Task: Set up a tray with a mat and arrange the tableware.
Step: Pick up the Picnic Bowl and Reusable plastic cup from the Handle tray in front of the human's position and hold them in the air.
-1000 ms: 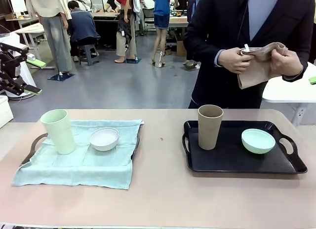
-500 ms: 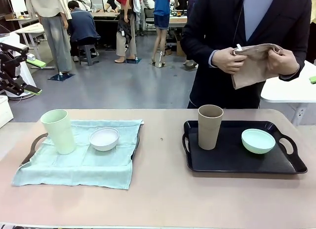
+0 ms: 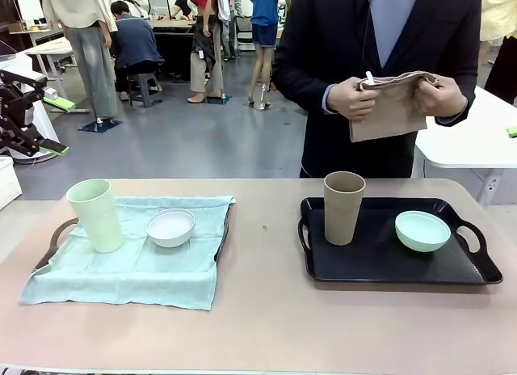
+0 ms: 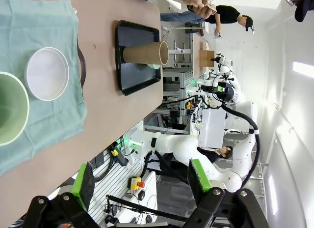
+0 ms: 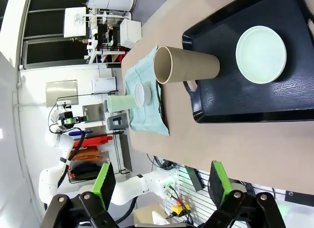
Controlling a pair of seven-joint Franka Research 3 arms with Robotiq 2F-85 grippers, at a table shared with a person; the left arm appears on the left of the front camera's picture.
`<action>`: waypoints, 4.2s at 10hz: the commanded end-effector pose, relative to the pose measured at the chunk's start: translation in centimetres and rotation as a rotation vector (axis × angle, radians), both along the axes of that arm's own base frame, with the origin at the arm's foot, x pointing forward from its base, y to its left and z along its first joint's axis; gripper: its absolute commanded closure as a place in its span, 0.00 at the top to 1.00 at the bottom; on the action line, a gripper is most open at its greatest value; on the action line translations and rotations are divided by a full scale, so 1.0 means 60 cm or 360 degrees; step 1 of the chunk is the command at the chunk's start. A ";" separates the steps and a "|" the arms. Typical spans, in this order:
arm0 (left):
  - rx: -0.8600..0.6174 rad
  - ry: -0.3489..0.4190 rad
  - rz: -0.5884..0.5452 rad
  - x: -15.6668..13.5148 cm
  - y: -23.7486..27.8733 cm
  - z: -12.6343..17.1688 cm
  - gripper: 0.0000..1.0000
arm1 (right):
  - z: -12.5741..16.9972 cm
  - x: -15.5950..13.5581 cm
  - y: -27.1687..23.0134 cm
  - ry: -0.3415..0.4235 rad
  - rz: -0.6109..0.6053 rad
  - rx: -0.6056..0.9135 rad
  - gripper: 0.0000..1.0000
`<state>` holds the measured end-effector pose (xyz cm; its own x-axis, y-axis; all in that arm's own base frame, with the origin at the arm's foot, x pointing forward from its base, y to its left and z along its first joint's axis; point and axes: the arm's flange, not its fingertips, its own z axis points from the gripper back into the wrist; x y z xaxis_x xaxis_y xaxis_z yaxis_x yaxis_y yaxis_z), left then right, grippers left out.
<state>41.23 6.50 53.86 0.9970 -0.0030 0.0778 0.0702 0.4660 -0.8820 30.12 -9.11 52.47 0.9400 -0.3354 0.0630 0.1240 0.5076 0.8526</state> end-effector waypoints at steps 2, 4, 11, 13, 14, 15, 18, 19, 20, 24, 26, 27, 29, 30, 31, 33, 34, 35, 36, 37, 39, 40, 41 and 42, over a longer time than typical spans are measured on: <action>-0.0008 -0.0016 0.0005 0.001 0.001 0.003 1.00 | 0.000 0.000 0.000 0.0000 0.0000 0.0000 1.00; 0.0036 -0.0141 -0.0172 0.020 -0.037 0.027 1.00 | 0.020 -0.015 -0.021 0.0043 0.0002 -0.0142 1.00; 0.0838 -0.1209 -0.1272 0.114 -0.414 -0.027 1.00 | 0.091 0.115 0.068 0.0766 -0.0295 -0.1154 1.00; 0.0695 -0.0921 -0.1160 0.129 -0.401 0.004 1.00 | 0.102 0.078 0.058 0.0575 -0.0368 -0.1126 1.00; 0.0695 -0.0921 -0.1160 0.129 -0.401 0.004 1.00 | 0.102 0.078 0.058 0.0575 -0.0368 -0.1126 1.00; 0.0695 -0.0921 -0.1160 0.129 -0.401 0.004 1.00 | 0.102 0.078 0.058 0.0575 -0.0368 -0.1126 1.00; 0.0618 -0.1295 -0.1384 0.134 -0.420 -0.029 1.00 | 0.109 0.081 0.053 0.0585 -0.0368 -0.1086 1.00; 0.0421 -0.1702 -0.1610 0.151 -0.450 -0.051 1.00 | 0.130 0.136 0.080 0.0571 -0.0381 -0.1118 1.00; 0.0315 -0.2067 -0.1712 0.145 -0.476 -0.080 1.00 | 0.139 0.170 0.110 0.0574 -0.0330 -0.1167 1.00; 0.0208 -0.2461 -0.2051 0.124 -0.654 -0.211 1.00 | 0.137 0.259 0.181 0.0606 -0.0212 -0.1160 1.00; -0.0030 -0.2382 -0.1928 0.157 -0.719 -0.237 1.00 | 0.106 0.294 0.201 0.0695 -0.0242 -0.1289 1.00; -0.0115 -0.2353 -0.1864 0.167 -0.736 -0.248 1.00 | 0.081 0.300 0.206 0.0748 -0.0221 -0.1340 1.00; 0.0003 -0.2301 -0.1620 0.215 -0.759 -0.259 1.00 | 0.088 0.291 0.199 0.0669 -0.0193 -0.1250 1.00; 0.0152 -0.2153 -0.1591 0.222 -0.748 -0.235 1.00 | 0.088 0.291 0.199 0.0669 -0.0193 -0.1250 1.00; -0.0059 -0.2341 -0.1786 0.189 -0.753 -0.272 1.00 | 0.088 0.291 0.199 0.0669 -0.0193 -0.1250 1.00; -0.0059 -0.2341 -0.1786 0.189 -0.753 -0.272 1.00 | 0.081 0.296 0.197 0.0685 -0.0201 -0.1284 1.00; -0.0001 -0.2283 -0.1701 0.210 -0.754 -0.264 1.00 | 0.047 0.329 0.188 0.0697 -0.0191 -0.1280 1.00; 0.0027 -0.2240 -0.1648 0.212 -0.745 -0.282 1.00 | 0.010 0.351 0.185 0.0676 -0.0173 -0.1293 1.00; 0.0025 -0.2225 -0.1641 0.215 -0.738 -0.286 1.00 | -0.019 0.363 0.184 0.0593 -0.0082 -0.1401 1.00; 0.0047 -0.2242 -0.1626 0.211 -0.729 -0.294 1.00 | -0.046 0.366 0.180 0.0528 -0.0011 -0.1454 1.00; 0.0032 -0.2267 -0.1588 0.219 -0.722 -0.306 1.00 | -0.093 0.376 0.180 0.0307 0.0112 -0.1574 1.00; 0.0008 -0.2234 -0.1554 0.221 -0.723 -0.316 1.00 | -0.109 0.371 0.178 0.0121 0.0245 -0.1600 1.00; 0.0001 -0.2160 -0.1493 0.218 -0.721 -0.316 1.00 | -0.115 0.355 0.177 0.0053 0.0365 -0.1571 1.00; 0.0040 -0.2216 -0.1624 0.228 -0.723 -0.305 1.00 | -0.094 0.389 0.185 0.0325 0.0160 -0.1568 1.00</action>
